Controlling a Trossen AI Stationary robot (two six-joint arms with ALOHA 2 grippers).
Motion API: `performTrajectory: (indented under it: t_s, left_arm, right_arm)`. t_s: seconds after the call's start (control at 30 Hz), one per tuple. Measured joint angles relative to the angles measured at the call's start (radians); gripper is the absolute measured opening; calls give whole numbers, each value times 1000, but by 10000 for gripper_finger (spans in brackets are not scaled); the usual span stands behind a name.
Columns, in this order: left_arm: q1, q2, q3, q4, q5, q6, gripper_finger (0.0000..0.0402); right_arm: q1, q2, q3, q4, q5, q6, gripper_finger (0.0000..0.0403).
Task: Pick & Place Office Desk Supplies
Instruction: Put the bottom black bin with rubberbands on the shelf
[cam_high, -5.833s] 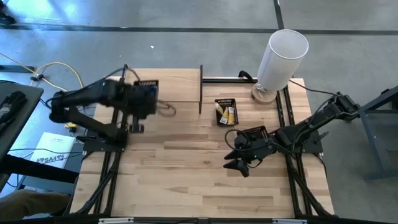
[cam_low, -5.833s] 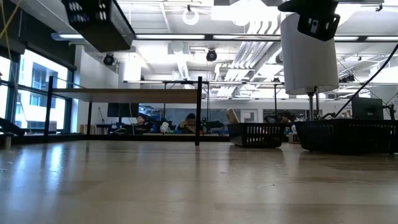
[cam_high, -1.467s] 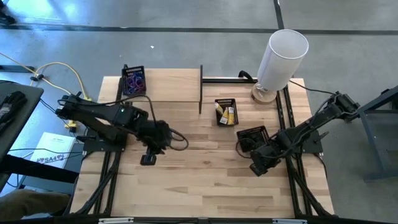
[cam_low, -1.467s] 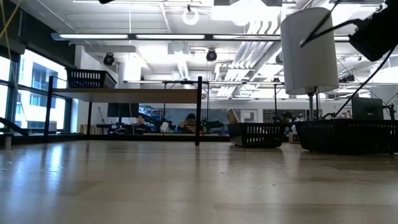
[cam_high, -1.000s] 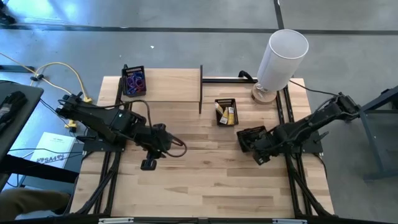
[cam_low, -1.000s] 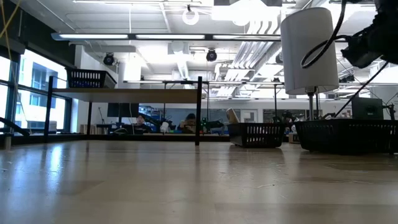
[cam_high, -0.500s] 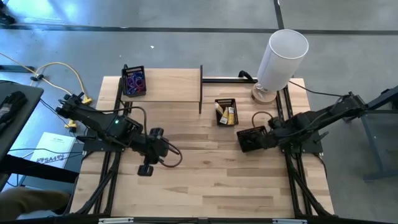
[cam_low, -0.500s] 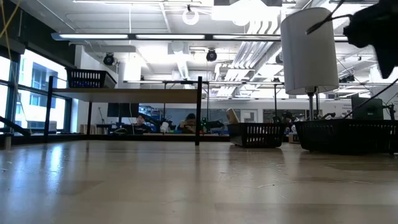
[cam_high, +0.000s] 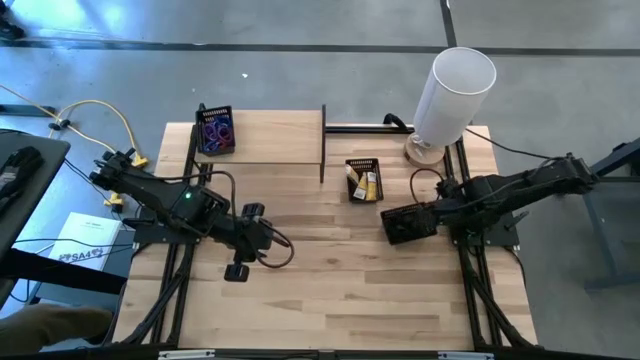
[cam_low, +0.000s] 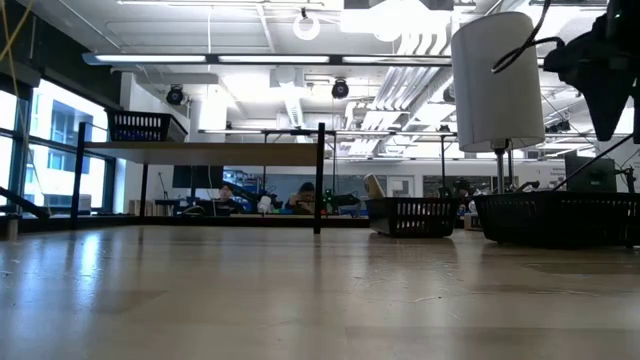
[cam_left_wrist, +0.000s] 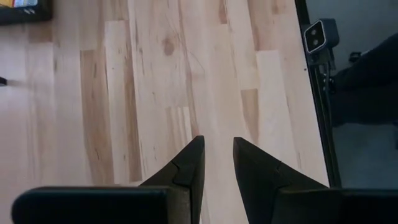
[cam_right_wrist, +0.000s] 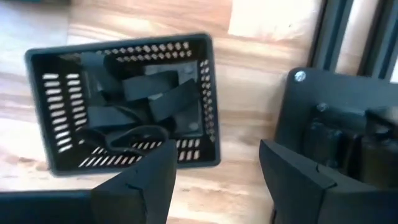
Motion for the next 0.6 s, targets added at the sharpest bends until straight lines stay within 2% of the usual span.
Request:
performTrajectory:
  t_s: [0.13, 0.33, 0.6]
  left_arm:
    - [0, 0, -19, -2, 0, -13, 80]
    - [0, 0, -33, -1, 1, -8, 80]
    - [0, 0, -33, 2, -13, -3, 80]
  right_arm:
    - [-33, 1, -8, 32, -2, -44, 217]
    - [-85, 1, -85, 59, -60, -62, 217]
    - [-120, 8, -81, 62, -57, -64, 206]
